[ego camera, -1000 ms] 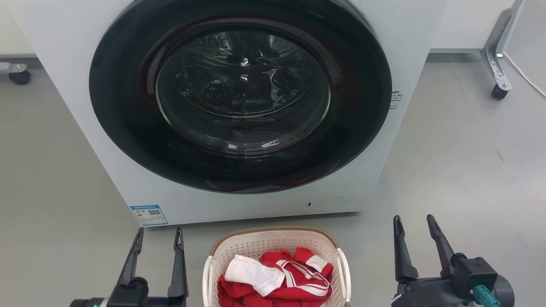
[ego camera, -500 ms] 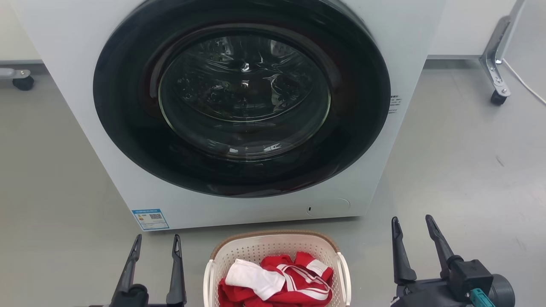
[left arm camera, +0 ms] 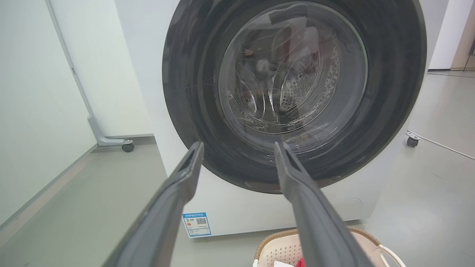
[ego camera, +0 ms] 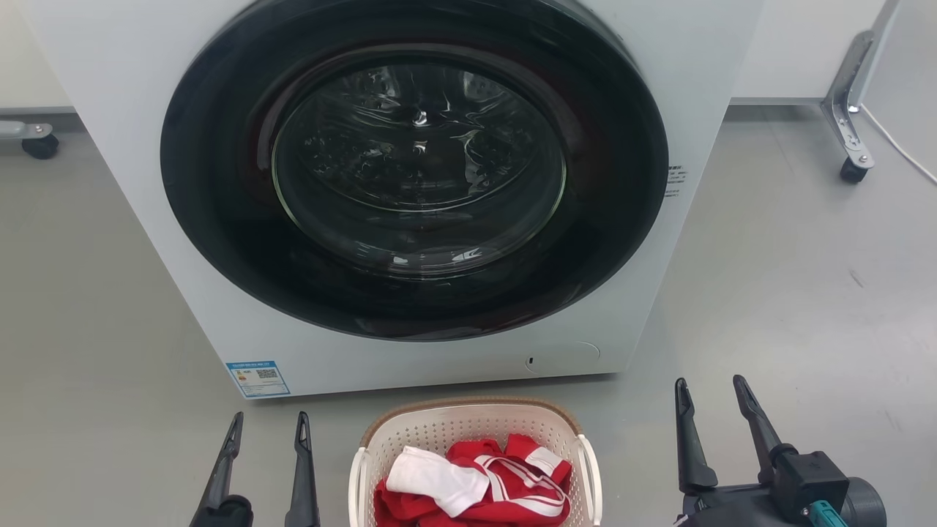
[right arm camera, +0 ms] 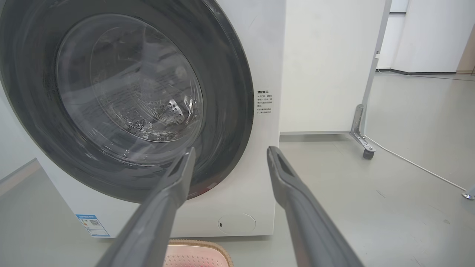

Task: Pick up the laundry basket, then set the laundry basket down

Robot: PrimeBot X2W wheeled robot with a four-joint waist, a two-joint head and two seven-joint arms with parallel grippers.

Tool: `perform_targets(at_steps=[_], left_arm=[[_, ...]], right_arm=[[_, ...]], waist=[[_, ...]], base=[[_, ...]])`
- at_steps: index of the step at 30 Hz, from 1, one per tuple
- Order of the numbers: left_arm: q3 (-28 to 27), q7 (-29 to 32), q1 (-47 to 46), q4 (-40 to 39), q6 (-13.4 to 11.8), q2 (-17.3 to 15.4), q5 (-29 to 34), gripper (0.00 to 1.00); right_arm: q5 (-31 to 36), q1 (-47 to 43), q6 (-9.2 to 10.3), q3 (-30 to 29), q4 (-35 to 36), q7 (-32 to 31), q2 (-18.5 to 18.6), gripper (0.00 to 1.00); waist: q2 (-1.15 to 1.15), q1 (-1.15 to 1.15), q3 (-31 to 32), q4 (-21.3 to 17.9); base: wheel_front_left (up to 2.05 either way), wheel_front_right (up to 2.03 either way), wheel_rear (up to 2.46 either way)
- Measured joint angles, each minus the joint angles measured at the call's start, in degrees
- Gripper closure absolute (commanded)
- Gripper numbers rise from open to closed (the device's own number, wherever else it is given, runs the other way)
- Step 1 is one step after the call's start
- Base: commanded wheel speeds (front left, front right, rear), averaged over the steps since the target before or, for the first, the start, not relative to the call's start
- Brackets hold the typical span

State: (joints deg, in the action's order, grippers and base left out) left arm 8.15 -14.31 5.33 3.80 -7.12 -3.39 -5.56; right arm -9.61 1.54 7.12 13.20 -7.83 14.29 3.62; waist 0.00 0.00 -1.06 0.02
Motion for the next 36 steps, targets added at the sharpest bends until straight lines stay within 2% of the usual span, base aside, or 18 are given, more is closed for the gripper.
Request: perform_targets(at_steps=[18, 29, 36], left_arm=[[-0.1, 0.0, 0.0, -0.3, 0.0, 0.1, -0.2, 0.00], [-0.6, 0.0, -3.3, 1.2, 0.2, 0.2, -1.5, 0.00], [-0.3, 0.0, -8.5, 4.3, 1.7, 0.3, -2.1, 0.00]], right_arm=[[0.9, -0.2, -0.02, -0.9, 1.0, 0.0, -0.1, 0.00], [0.7, 2.0, -0.62, -1.9, -0.3, 0.2, -0.3, 0.00], [0.3, 6.6, -1.27, -2.6, -2.7, 0.4, -0.3, 0.00]], waist=[[0.00, 0.00, -1.5, 0.0], [0.00, 0.00, -6.4, 0.1], [0.00, 0.01, -10.6, 0.2]], base=[[0.00, 0.00, 0.00], [0.00, 0.00, 0.00], [0.00, 0.00, 0.00]])
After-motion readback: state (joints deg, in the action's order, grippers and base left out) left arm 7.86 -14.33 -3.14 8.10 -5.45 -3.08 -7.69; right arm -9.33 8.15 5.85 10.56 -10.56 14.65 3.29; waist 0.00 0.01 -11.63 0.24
